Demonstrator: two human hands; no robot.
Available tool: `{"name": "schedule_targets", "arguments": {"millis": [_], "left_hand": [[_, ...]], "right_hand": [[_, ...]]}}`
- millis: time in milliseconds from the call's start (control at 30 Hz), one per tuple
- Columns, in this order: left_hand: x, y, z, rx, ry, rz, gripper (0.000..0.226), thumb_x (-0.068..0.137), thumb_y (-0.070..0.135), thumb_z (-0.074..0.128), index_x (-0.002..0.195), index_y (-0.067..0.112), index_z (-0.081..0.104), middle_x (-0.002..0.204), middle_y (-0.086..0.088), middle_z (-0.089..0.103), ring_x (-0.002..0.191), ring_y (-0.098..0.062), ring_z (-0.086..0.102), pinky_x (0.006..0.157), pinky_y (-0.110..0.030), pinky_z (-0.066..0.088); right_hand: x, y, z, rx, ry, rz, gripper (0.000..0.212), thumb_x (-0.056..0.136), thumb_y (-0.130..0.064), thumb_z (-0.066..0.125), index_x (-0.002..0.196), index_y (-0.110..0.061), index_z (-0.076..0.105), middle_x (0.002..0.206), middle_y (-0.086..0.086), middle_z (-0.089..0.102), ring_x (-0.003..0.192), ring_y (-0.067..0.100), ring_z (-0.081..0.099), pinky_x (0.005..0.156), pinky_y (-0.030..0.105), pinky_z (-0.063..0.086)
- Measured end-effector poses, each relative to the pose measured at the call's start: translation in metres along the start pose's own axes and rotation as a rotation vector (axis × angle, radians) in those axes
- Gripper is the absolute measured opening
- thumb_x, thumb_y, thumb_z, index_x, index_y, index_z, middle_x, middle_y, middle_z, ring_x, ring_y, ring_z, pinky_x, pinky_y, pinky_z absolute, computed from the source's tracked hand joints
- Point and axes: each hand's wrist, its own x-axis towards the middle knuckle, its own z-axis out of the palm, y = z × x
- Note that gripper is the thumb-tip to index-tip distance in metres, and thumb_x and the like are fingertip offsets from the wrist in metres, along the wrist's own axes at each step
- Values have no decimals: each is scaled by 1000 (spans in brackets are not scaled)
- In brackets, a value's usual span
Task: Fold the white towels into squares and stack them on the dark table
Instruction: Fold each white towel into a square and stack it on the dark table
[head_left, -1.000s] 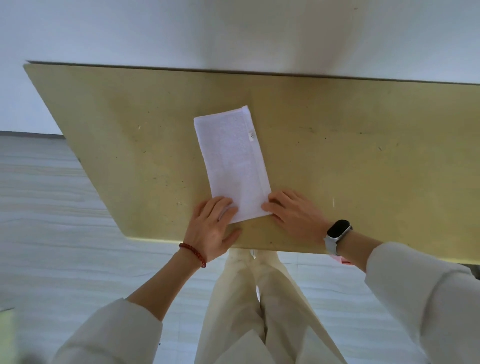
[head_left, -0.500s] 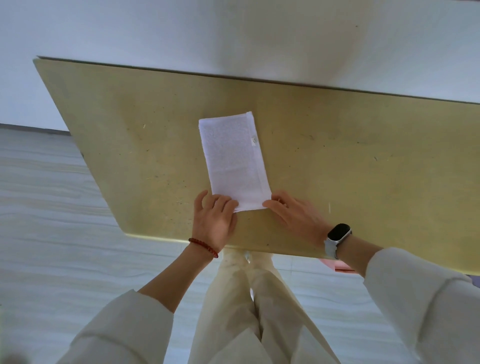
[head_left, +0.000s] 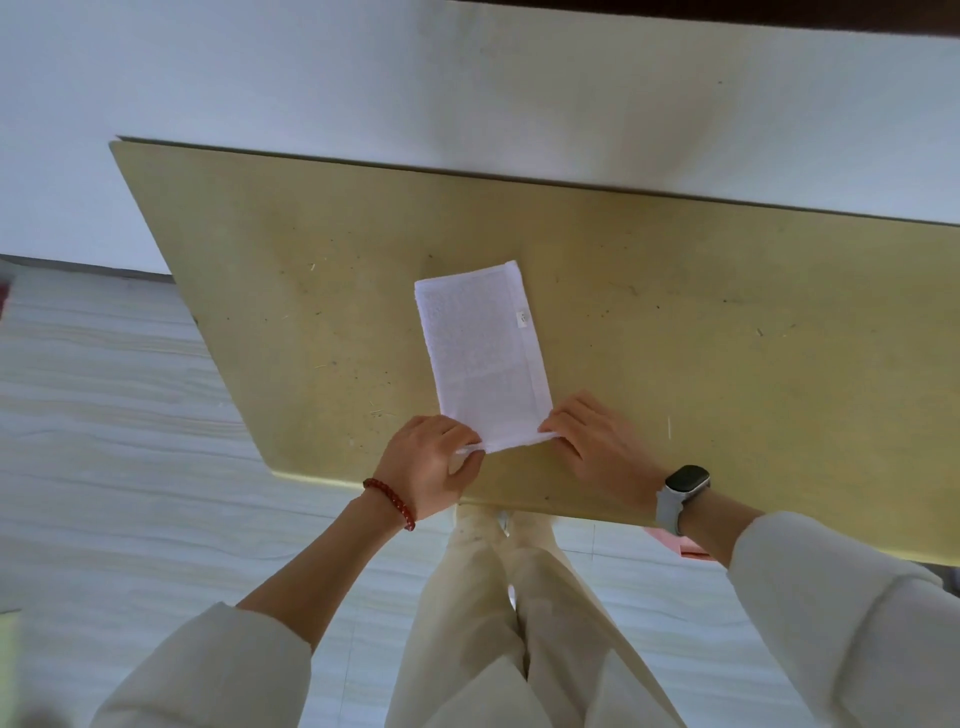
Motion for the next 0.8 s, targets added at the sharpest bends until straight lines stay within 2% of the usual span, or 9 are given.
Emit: {"name": "schedule_targets", "arguments": {"millis": [67, 200, 300, 367, 433, 500, 533, 667, 800], "left_hand": [[-6, 0, -4, -40, -99, -28, 31, 81, 35, 44, 73, 14, 66, 63, 7, 65, 54, -13, 59, 59, -24, 50], [-7, 4, -10, -271, -211, -268, 48, 78, 53, 34, 80, 16, 64, 64, 11, 60, 48, -2, 50, 52, -15, 36], [3, 4, -13, -449, -114, -417, 21, 85, 39, 52, 78, 21, 58, 64, 10, 57, 56, -3, 53, 53, -11, 39], [14, 2, -16, -477, -18, -522, 12, 89, 25, 57, 79, 19, 56, 68, 7, 57, 58, -4, 51, 56, -10, 39], [27, -3, -20, -494, 86, -630, 12, 89, 26, 56, 80, 18, 55, 68, 5, 56, 61, -4, 49, 55, -9, 39], [41, -8, -22, -509, 154, -707, 12, 91, 23, 54, 81, 16, 54, 66, 7, 53, 60, -7, 47, 54, -11, 38], [48, -11, -22, -509, 179, -737, 12, 91, 22, 53, 82, 15, 54, 65, 7, 51, 59, -7, 45, 54, -12, 37], [70, -28, -17, -467, 263, -835, 15, 91, 22, 51, 82, 11, 55, 63, 8, 50, 59, -8, 45, 54, -10, 37], [76, -31, -14, -415, 290, -874, 16, 90, 22, 52, 88, 9, 62, 75, -1, 61, 72, -18, 55, 67, -26, 44]], "right_hand": [[-7, -3, -7, 25, -134, -39, 24, 81, -23, 45, 81, -11, 65, 87, 2, 66, 83, 17, 56, 66, 26, 51], [-11, -10, -19, 130, -288, 132, 24, 87, -25, 47, 98, -8, 61, 91, 7, 65, 81, 25, 57, 73, 34, 47], [6, -15, -27, 279, -200, 254, 15, 91, -20, 53, 96, -6, 56, 81, 11, 63, 65, 21, 50, 57, 16, 36], [23, -15, -30, 390, -107, 326, 8, 91, -17, 54, 88, -10, 53, 75, 13, 62, 57, 19, 48, 50, 15, 34], [42, -14, -29, 475, -37, 406, 7, 93, -18, 51, 86, -16, 48, 80, 14, 62, 64, 24, 56, 53, 22, 40], [62, -12, -25, 488, 34, 466, 12, 95, -19, 46, 89, -10, 52, 85, 16, 63, 75, 30, 59, 60, 37, 47], [71, -11, -23, 476, 65, 494, 18, 95, -19, 44, 90, -5, 53, 86, 16, 62, 77, 31, 59, 62, 38, 46], [103, -4, -8, 426, 152, 568, 23, 95, -18, 45, 90, 1, 56, 89, 13, 59, 80, 28, 56, 65, 32, 43], [112, -5, -3, 434, 207, 617, 15, 93, -17, 49, 94, -6, 58, 91, 4, 59, 82, 19, 55, 68, 22, 39]]}}
